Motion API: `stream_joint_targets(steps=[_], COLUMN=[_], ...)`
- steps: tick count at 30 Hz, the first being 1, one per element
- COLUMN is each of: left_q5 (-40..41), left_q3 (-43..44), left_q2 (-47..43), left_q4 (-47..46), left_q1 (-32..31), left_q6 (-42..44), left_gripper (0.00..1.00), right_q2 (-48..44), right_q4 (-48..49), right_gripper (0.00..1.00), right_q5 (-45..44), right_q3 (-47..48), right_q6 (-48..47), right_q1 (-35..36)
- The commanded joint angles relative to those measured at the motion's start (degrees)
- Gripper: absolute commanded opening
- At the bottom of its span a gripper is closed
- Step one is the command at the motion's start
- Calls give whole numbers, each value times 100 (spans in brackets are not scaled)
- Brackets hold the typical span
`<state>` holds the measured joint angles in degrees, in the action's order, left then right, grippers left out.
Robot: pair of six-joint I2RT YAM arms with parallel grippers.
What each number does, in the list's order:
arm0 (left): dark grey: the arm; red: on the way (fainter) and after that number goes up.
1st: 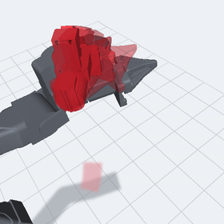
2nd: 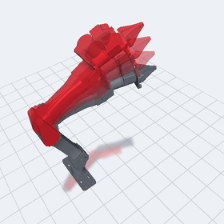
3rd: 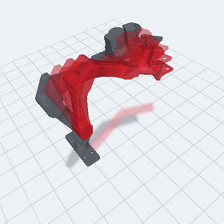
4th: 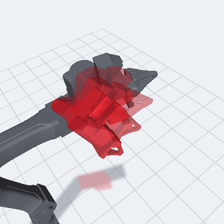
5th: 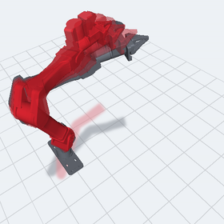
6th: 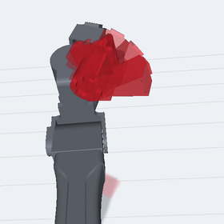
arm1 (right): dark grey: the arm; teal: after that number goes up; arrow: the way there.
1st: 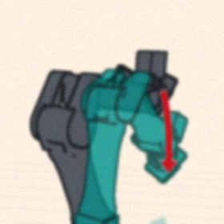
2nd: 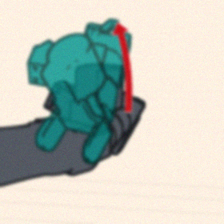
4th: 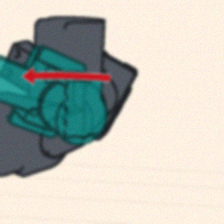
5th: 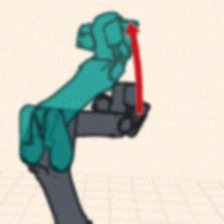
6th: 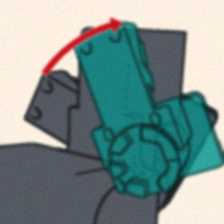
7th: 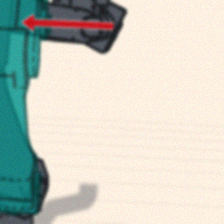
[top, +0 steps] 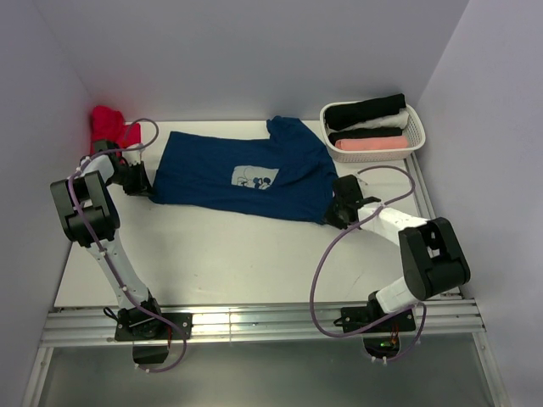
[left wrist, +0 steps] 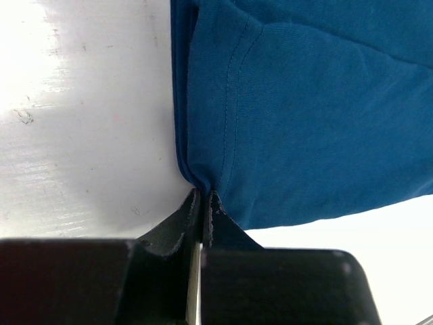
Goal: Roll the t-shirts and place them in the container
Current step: Fold the tshirt
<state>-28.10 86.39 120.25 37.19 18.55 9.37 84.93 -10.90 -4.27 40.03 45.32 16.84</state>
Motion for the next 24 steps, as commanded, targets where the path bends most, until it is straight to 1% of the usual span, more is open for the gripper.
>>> stream_joint_targets(steps=[1, 6, 11, 17, 24], left_q5=[375, 472, 481, 472, 577], left_q3=[-166, -87, -166, -535, -1298], left_q2=[-150, -273, -502, -853, -1424], left_q4=[324, 596, 833, 1089, 1203], left_q1=[-18, 52, 149, 342, 615], left_q6=[355, 610, 908, 1233, 1577], left_gripper=[0, 0, 0, 0, 0], right_q2=[33, -99, -449, -985, -1751], right_q4=[-938, -1599, -1741, -1968, -2329], right_gripper=[31, 31, 31, 31, 31], right_q5=[-407, -540, -373, -293, -206], right_q3=[452, 699, 401, 40, -276], right_q6=[-374, -647, -691, -630, -507], right_q1=[-32, -32, -23, 21, 205])
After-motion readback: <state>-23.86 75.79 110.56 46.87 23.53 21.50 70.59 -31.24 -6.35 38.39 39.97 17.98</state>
